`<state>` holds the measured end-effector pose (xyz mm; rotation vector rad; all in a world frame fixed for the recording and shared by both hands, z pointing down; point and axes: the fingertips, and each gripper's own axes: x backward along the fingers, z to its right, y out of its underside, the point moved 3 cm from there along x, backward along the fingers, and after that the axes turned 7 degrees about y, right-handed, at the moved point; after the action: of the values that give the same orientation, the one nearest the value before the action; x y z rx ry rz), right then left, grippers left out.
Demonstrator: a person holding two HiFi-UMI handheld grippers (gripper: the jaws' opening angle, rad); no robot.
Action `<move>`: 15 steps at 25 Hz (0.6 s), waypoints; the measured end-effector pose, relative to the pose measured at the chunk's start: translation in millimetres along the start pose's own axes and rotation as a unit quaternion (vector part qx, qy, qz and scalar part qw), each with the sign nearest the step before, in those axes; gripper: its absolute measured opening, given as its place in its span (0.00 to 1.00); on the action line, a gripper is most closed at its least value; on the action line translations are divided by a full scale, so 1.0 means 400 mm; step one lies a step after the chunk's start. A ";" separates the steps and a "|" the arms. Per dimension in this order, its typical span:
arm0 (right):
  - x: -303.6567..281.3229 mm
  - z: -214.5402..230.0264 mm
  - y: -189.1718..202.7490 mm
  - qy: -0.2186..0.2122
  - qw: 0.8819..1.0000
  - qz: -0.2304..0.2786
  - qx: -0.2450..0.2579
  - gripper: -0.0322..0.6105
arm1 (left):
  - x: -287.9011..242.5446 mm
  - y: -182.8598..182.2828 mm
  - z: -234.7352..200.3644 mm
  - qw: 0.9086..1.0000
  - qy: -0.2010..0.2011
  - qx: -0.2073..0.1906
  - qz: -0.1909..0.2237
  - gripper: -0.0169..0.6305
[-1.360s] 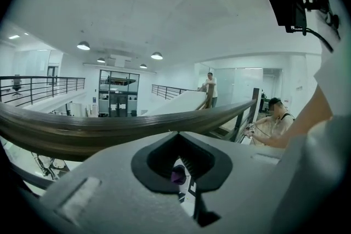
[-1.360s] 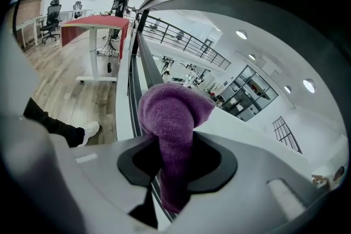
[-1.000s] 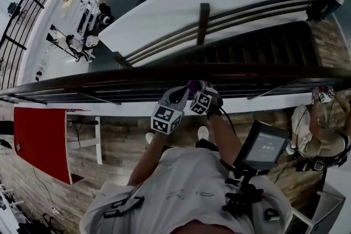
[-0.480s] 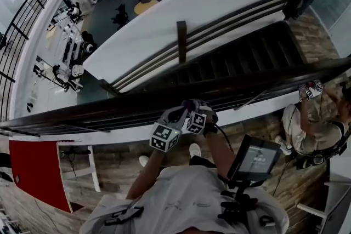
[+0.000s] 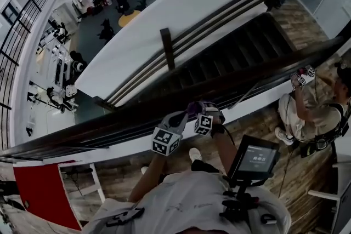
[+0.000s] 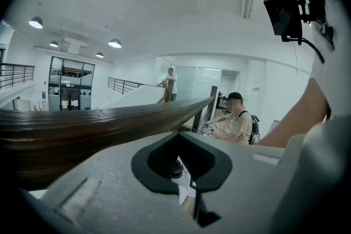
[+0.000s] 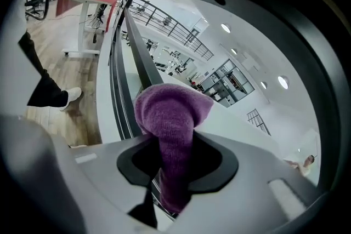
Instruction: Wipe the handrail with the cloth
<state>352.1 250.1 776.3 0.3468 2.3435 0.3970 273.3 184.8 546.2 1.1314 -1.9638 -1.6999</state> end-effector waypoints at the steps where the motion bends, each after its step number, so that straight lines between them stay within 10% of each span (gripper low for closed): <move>1: 0.004 0.011 0.021 0.004 1.000 -0.003 -0.001 0.22 | -0.016 -0.002 0.006 1.000 0.004 -0.002 -0.002 0.03; 15: 0.041 0.137 0.242 0.056 0.998 -0.036 0.004 0.23 | -0.220 0.028 0.109 0.996 0.074 -0.010 -0.041 0.03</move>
<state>392.0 354.6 764.9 0.2490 2.4606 0.3805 295.9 278.3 568.6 1.3069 -1.8293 -1.6203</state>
